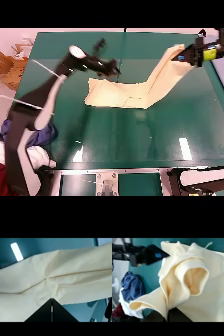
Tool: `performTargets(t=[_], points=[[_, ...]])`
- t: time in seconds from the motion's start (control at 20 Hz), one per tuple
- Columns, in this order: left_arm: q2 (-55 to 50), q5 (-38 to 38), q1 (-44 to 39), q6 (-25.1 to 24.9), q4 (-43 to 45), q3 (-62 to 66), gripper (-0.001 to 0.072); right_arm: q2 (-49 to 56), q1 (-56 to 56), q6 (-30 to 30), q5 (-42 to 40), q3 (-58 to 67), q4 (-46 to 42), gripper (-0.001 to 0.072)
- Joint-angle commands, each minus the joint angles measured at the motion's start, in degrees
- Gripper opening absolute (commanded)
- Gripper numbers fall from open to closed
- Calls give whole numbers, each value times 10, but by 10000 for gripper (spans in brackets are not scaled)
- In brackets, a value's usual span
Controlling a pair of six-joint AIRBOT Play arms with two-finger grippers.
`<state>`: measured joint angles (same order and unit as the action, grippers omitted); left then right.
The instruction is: Fold the shirts.
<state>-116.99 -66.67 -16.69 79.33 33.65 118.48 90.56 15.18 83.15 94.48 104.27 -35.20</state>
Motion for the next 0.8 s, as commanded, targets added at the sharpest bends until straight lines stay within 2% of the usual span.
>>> performTargets(t=[0.0, 0.1, 0.3, 0.45, 0.55, 0.6, 0.75], points=[[57, -83, 92, -3, 25, 1, 24, 0, -102, 72, -91, -16, -19, 15], [72, -113, 129, -3, 26, 0, 24, 5, -183, 105, -181, -49, -43, 15], [76, -186, 188, -19, 31, 0, 24, 47, -350, 133, -439, -130, -49, 22], [76, -223, 219, -19, 35, 0, 24, 126, -472, 133, -594, -141, -41, 250], [76, -227, 235, -20, 35, 0, 24, 146, -501, 132, -603, -141, -50, 450], [76, -227, 241, -25, 35, 0, 24, 142, -487, 133, -583, -141, -67, 493], [75, -229, 249, -34, 38, -4, 24, 106, -388, 133, -482, -139, -89, 494]])
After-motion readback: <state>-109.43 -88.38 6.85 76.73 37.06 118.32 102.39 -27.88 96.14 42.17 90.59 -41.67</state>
